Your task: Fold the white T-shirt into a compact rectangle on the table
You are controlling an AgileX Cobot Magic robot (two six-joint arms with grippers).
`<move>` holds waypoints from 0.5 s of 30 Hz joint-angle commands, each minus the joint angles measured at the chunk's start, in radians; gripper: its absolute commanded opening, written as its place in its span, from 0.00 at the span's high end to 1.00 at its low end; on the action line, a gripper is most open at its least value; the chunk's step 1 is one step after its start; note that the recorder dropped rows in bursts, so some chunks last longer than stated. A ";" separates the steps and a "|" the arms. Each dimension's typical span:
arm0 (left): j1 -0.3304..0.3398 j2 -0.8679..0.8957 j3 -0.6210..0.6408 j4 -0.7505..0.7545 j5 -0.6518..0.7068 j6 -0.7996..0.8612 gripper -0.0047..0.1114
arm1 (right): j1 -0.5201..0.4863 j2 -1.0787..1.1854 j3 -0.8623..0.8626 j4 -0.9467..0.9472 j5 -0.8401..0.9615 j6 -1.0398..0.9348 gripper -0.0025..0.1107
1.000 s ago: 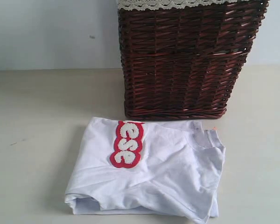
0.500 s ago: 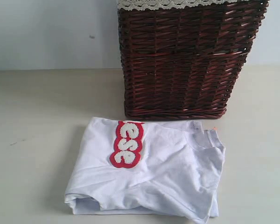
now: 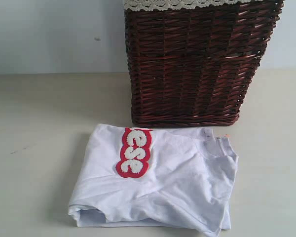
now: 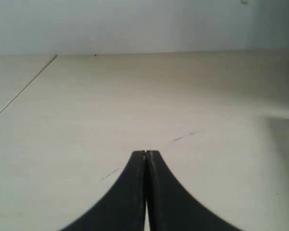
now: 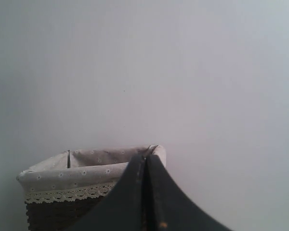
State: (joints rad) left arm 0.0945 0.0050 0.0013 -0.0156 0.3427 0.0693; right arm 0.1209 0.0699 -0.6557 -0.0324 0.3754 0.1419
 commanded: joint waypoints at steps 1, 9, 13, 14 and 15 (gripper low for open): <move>-0.007 -0.005 -0.001 0.002 0.000 0.003 0.96 | -0.007 -0.004 0.001 0.001 -0.004 -0.007 0.98; -0.007 -0.005 -0.001 0.002 0.006 0.003 0.96 | -0.007 -0.004 0.001 0.001 -0.004 -0.007 0.98; -0.007 -0.005 -0.001 0.002 0.011 0.003 0.96 | -0.007 -0.004 0.001 0.001 -0.004 -0.007 0.98; -0.007 -0.005 -0.001 0.002 0.013 0.003 0.96 | -0.007 -0.004 0.001 0.001 -0.004 -0.007 0.98; -0.007 -0.005 -0.001 0.002 0.013 0.003 0.96 | -0.007 -0.004 0.001 0.001 -0.004 -0.007 0.98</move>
State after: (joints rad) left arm 0.0945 0.0050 0.0013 -0.0156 0.3517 0.0693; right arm 0.1209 0.0699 -0.6557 -0.0324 0.3754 0.1419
